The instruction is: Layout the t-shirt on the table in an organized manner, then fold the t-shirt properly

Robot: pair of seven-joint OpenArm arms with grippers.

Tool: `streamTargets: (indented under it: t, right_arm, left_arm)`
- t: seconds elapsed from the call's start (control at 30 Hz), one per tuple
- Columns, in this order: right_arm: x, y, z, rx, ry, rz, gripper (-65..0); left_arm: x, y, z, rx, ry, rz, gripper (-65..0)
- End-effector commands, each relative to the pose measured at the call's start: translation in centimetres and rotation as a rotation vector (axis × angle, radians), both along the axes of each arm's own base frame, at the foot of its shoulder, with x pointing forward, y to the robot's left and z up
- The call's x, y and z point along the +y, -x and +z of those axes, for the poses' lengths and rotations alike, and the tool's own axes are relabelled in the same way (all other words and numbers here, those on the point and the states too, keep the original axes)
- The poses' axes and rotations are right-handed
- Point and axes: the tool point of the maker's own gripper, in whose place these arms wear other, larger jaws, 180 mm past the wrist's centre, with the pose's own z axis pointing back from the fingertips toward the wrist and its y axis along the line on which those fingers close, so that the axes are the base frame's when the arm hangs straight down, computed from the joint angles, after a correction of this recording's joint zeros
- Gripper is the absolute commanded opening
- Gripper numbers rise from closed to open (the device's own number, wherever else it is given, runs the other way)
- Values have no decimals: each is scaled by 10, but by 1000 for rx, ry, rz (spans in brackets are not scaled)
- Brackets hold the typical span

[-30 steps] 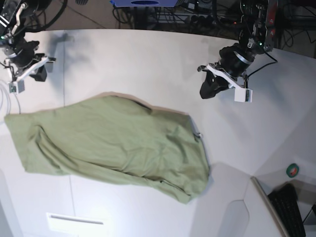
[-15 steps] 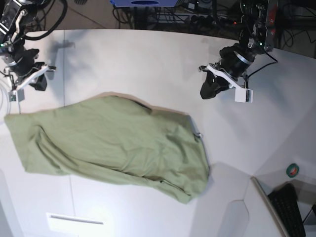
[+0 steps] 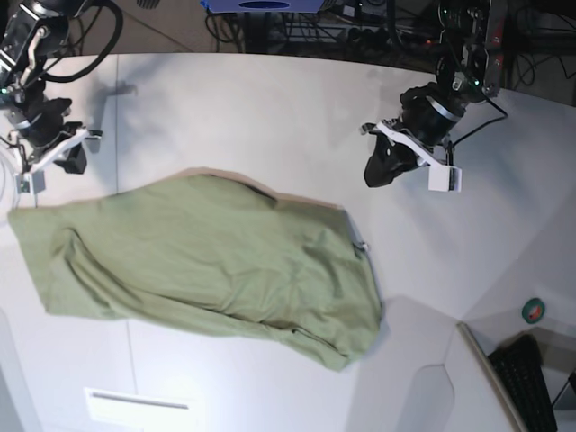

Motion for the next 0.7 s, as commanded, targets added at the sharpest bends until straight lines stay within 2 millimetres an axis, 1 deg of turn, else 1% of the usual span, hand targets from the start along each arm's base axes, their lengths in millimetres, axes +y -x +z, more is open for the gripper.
streamTargets:
  t: [0.0,0.13,0.43,0.67]
  right_arm:
    - [-6,-10,9,-48,3,-9,-650]
    - [-4,-9,0,-26,-23,-16,-650]
    - [-3,-16,4,-44,-22,-11,-650]
    - [-2,-17,5,-45,-23,-8,-650]
  left_arm:
    - [1,-10,13,-52,13,4,-650]
    - [1,-11,12,-50,12,6,-650]
    - [1,-10,11,-47,12,6,-650]
    - [1,-11,13,-52,12,6,-650]
